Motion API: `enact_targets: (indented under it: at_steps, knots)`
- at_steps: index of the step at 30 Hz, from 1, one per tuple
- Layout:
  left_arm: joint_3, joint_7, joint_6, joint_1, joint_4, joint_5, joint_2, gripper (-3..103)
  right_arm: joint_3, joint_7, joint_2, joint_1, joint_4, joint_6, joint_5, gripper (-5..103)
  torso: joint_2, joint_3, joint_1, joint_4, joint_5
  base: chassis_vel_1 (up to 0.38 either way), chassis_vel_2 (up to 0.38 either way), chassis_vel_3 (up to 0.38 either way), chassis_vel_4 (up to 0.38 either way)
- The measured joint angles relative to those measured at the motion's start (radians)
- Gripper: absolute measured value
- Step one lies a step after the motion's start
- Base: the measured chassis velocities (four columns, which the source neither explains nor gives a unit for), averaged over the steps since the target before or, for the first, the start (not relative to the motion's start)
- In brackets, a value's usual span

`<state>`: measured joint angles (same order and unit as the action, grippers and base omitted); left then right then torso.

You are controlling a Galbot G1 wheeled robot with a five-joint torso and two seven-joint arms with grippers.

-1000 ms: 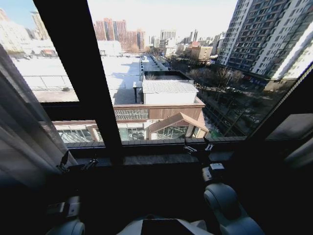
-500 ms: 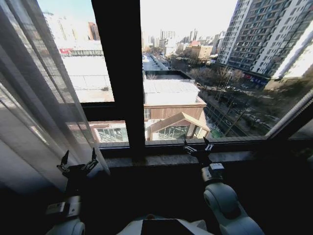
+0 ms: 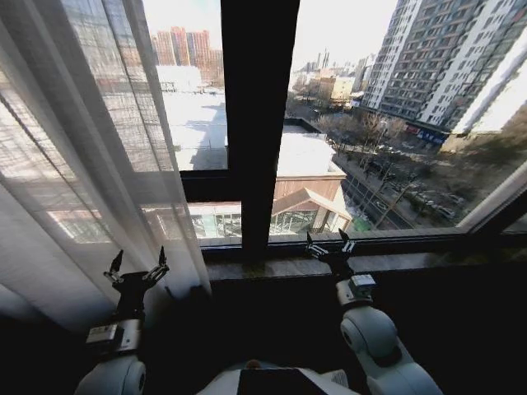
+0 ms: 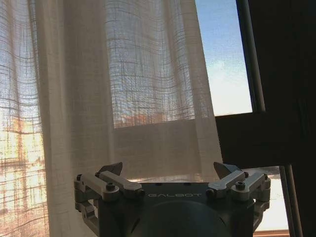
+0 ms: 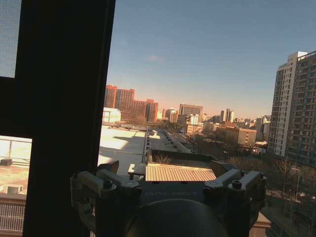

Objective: Open the curtains by pulling them apart, changing their state from closed to fully open.

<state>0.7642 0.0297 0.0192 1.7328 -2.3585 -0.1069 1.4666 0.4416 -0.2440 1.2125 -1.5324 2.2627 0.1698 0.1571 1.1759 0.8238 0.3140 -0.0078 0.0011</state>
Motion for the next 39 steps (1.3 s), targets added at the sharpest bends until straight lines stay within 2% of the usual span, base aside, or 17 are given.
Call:
enact_targets:
  at_steps: [1, 2, 4, 10, 14, 24, 31, 36, 39]
  knots:
    - [-0.008, 0.004, 0.025, -0.025, 0.004, 0.0, -0.019, 100, -0.002, 0.0, 0.001, 0.0, -0.001, -0.002, 0.0, 100, 0.0, 0.0, 0.0, 0.0002, -0.0003, -0.022, -0.055, 0.075, 0.075]
    - [-0.008, 0.004, 0.025, -0.025, 0.004, 0.0, -0.019, 100, -0.002, 0.0, 0.001, 0.0, -0.001, -0.002, 0.0, 100, 0.0, 0.0, 0.0, 0.0002, -0.0003, -0.022, -0.055, 0.075, 0.075]
    - [-0.036, 0.025, 0.086, -0.084, 0.016, -0.006, -0.067, 100, -0.001, 0.0, 0.0, 0.0, -0.002, -0.009, -0.001, 100, 0.0, 0.0, 0.0, 0.0, -0.0005, -0.011, -0.027, 0.002, 0.018]
    - [-0.067, 0.058, 0.141, -0.15, 0.042, -0.024, -0.122, 100, 0.012, 0.0, -0.005, -0.001, -0.002, -0.017, 0.0, 100, 0.0, 0.0, 0.0, 0.0004, -0.0017, 0.0, 0.0, 0.0, 0.0]
    - [-0.13, 0.106, 0.208, -0.221, 0.074, -0.101, -0.175, 100, 0.023, 0.0, -0.006, -0.006, -0.003, -0.024, 0.0, 100, 0.0, 0.0, 0.0, 0.0, -0.0005, 0.0, 0.0, 0.0, 0.0]
    - [-0.198, 0.133, 0.231, -0.312, 0.193, -0.125, -0.218, 100, 0.031, 0.0, -0.004, -0.008, -0.026, -0.048, 0.002, 100, 0.0, 0.0, 0.0, 0.0003, -0.0012, 0.0, 0.0, 0.0, 0.0]
    - [-0.207, 0.158, 0.242, -0.387, 0.274, -0.166, -0.259, 100, 0.035, 0.0, 0.003, -0.002, -0.054, -0.063, 0.002, 100, 0.0, 0.0, 0.0, 0.0001, -0.0009, 0.0, 0.0, 0.0, 0.0]
    - [-0.202, 0.159, 0.251, -0.401, 0.281, -0.2, -0.27, 101, 0.038, 0.0, 0.007, 0.004, -0.062, -0.065, 0.002, 100, 0.0, 0.0, 0.0, 0.0001, -0.0011, 0.0, 0.0, 0.0, 0.0]
    - [-0.196, 0.158, 0.251, -0.402, 0.281, -0.209, -0.274, 92, 0.04, 0.0, 0.01, 0.01, -0.067, -0.065, 0.002, 100, 0.0, 0.0, 0.0, 0.0001, -0.001, 0.0, 0.0, 0.0, 0.0]
